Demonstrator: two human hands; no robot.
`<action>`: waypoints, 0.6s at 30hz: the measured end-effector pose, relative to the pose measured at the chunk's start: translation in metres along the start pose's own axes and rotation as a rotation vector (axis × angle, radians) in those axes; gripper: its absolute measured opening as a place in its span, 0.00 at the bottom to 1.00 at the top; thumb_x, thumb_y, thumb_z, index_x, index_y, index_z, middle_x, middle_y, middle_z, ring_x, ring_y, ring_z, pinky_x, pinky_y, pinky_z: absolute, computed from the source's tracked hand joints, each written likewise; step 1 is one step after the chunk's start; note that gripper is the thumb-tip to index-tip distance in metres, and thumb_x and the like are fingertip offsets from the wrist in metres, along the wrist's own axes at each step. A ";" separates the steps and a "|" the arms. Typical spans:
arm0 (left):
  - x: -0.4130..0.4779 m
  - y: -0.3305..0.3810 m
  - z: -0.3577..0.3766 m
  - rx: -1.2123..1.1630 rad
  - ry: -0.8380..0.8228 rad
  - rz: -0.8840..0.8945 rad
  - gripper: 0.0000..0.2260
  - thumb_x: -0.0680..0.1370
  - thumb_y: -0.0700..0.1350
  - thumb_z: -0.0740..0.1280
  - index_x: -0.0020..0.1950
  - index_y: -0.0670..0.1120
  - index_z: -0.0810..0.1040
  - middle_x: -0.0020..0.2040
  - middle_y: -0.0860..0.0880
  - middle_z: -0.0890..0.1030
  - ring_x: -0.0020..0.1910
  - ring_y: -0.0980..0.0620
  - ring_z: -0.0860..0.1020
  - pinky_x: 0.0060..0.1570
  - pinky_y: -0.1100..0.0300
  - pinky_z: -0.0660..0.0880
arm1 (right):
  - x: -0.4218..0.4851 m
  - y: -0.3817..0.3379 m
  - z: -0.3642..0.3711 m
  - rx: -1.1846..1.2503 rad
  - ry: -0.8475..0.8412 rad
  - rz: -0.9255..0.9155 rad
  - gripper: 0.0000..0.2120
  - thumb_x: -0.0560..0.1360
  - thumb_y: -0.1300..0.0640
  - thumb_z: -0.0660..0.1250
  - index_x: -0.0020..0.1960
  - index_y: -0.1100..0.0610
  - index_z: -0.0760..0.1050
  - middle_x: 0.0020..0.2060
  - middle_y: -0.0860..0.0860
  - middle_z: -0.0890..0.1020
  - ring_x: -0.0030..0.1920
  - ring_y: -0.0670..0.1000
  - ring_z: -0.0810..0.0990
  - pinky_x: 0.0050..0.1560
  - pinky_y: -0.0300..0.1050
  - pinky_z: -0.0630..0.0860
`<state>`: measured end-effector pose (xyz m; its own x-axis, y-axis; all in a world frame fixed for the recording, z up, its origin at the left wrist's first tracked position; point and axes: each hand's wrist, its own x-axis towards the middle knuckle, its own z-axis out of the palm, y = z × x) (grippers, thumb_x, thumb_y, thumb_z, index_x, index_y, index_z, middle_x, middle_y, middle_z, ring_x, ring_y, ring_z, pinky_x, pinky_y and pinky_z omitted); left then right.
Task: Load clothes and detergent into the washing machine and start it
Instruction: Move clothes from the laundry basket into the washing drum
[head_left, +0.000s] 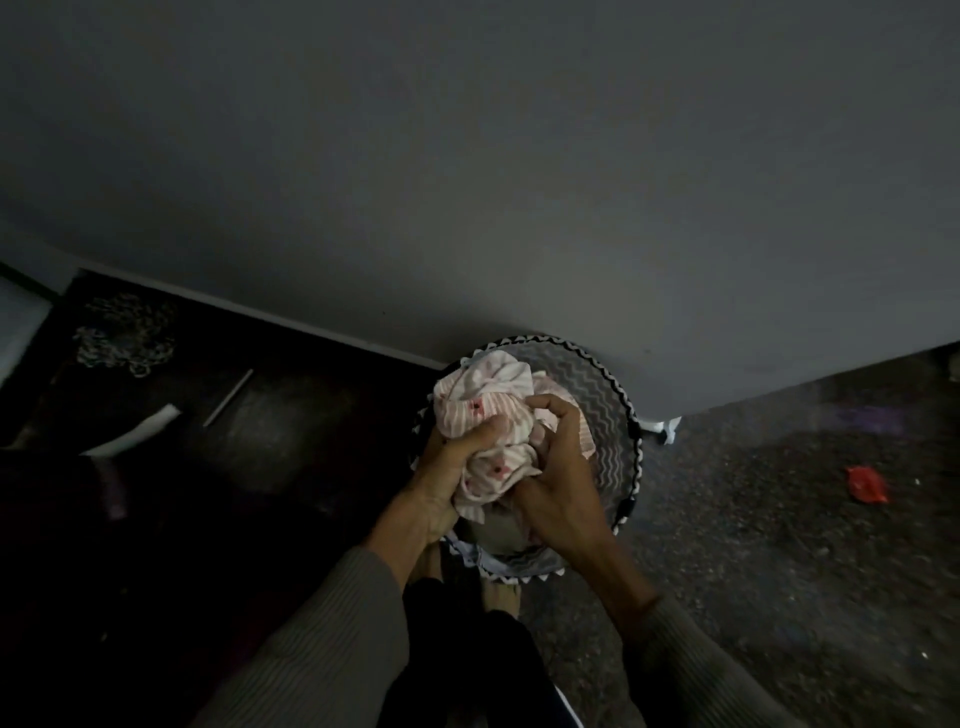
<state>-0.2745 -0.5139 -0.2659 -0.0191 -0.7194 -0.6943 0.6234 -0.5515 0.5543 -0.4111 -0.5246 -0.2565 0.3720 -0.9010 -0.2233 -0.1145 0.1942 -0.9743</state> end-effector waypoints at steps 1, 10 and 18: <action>-0.008 0.005 0.007 -0.008 0.022 0.030 0.27 0.67 0.42 0.78 0.65 0.40 0.78 0.54 0.41 0.85 0.51 0.42 0.84 0.49 0.51 0.82 | -0.002 -0.007 -0.003 -0.018 -0.021 -0.007 0.30 0.72 0.78 0.65 0.67 0.60 0.58 0.59 0.56 0.80 0.58 0.54 0.81 0.57 0.53 0.79; -0.062 0.055 0.051 -0.060 0.159 0.143 0.22 0.66 0.42 0.74 0.60 0.42 0.81 0.52 0.42 0.85 0.50 0.42 0.84 0.47 0.51 0.81 | -0.031 -0.036 -0.024 -0.312 0.291 -0.127 0.57 0.53 0.40 0.84 0.73 0.49 0.57 0.67 0.53 0.70 0.68 0.54 0.71 0.67 0.55 0.71; -0.126 0.110 0.076 0.027 0.060 0.205 0.13 0.75 0.54 0.71 0.47 0.45 0.78 0.35 0.51 0.84 0.42 0.52 0.85 0.38 0.62 0.80 | -0.034 -0.028 -0.047 -0.406 0.140 0.179 0.39 0.62 0.37 0.67 0.65 0.61 0.74 0.59 0.51 0.76 0.60 0.44 0.73 0.66 0.36 0.64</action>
<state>-0.2628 -0.5158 -0.0826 0.1533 -0.7917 -0.5913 0.5882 -0.4077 0.6984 -0.4640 -0.5177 -0.2205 0.1884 -0.9163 -0.3533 -0.5273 0.2092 -0.8235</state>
